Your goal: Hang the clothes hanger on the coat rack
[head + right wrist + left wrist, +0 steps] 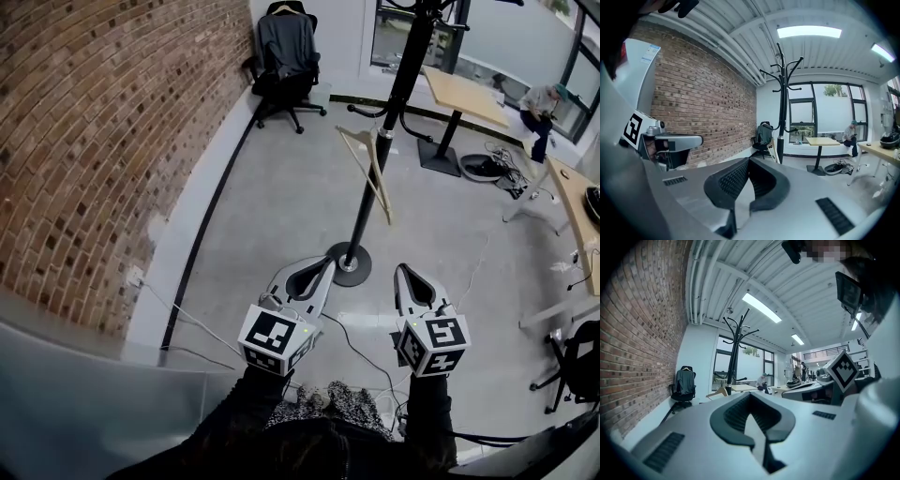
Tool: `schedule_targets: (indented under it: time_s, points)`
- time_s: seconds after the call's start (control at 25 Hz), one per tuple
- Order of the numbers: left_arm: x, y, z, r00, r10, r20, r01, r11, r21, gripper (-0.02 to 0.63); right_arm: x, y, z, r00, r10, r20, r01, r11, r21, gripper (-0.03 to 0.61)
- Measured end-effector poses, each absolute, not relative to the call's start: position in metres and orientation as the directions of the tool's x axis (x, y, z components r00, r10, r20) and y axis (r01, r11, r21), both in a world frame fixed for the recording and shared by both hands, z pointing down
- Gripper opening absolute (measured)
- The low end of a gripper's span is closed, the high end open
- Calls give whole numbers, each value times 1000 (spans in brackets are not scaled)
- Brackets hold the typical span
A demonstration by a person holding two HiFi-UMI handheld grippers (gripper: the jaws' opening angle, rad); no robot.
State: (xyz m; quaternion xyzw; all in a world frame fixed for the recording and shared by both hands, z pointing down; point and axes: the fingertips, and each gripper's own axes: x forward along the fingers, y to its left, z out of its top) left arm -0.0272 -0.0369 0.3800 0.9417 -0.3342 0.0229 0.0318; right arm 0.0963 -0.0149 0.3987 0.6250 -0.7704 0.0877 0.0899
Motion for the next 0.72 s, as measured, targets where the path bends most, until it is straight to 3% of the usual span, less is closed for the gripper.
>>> schedule_targets:
  time_s: [0.72]
  points:
    - [23, 21, 372, 733, -680, 36, -681, -732, 40, 8, 131, 43, 387, -270, -939, 215, -960, 279, 15, 9]
